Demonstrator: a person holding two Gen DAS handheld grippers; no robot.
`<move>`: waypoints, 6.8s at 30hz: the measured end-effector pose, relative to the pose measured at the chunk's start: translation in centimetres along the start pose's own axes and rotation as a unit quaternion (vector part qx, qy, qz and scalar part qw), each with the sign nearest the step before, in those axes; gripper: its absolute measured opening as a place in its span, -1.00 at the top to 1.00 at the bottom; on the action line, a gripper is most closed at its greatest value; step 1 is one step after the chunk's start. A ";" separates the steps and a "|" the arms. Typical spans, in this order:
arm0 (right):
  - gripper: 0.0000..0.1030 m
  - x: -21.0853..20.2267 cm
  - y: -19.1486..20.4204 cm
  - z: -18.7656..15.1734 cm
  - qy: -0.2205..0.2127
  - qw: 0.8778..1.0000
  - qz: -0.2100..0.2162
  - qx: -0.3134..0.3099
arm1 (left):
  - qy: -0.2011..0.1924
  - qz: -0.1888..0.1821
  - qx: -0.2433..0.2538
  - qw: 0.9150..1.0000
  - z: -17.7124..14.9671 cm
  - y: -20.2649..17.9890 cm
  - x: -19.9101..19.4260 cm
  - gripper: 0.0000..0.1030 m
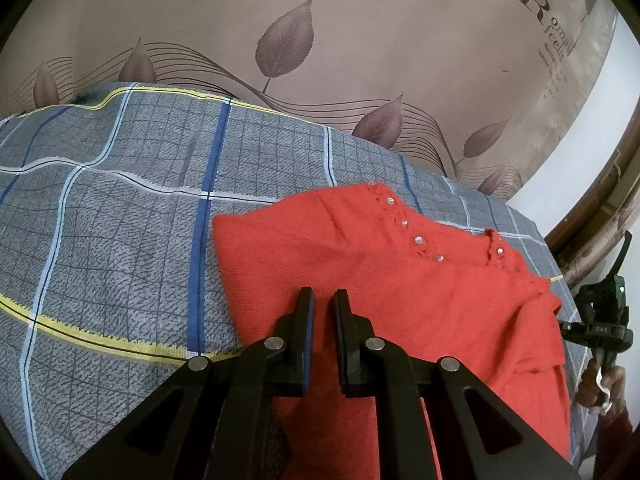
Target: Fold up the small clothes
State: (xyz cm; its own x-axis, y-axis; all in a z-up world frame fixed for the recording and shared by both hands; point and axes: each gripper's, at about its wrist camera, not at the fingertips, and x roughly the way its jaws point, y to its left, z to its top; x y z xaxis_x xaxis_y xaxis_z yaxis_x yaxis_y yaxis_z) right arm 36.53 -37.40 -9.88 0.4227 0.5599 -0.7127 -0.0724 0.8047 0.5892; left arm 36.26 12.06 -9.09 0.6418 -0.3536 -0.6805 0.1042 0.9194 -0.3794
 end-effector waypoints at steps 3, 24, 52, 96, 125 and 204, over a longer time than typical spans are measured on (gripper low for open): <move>0.84 0.5 0.5 0.3 -0.008 1.000 -0.003 0.006 | 0.000 -0.001 -0.001 1.000 0.0 0.0 0.0 0.79; -0.13 -2.4 6.9 -8.4 -0.060 0.982 -0.132 -0.122 | -0.002 -0.019 -0.023 1.000 0.0 0.6 -0.1 0.78; 0.47 -0.4 7.3 -8.0 -0.122 0.933 -0.320 -0.109 | -0.007 -0.039 -0.045 0.998 0.0 1.3 -0.3 0.78; -0.13 -12.2 5.7 -23.9 -0.045 0.997 0.014 -0.064 | 0.026 -0.112 -0.005 0.993 -14.9 -3.9 -17.4 -0.31; 0.83 -6.4 3.5 -33.3 0.050 0.980 0.190 0.029 | 0.050 -0.254 -0.121 0.958 -29.5 -2.0 -23.1 -0.15; 0.78 -9.0 8.9 -29.9 0.023 0.980 0.186 -0.066 | 0.008 -0.042 0.093 0.995 -27.5 -11.1 -24.1 0.89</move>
State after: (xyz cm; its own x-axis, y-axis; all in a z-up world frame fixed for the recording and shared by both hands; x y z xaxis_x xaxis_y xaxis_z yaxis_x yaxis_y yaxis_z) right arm 5.06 -29.34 -9.60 0.3046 0.8250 -0.4761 -0.3310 0.5604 0.7592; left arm -1.24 5.60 -5.65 0.6133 -0.4319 -0.6613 0.2969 0.9019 -0.3137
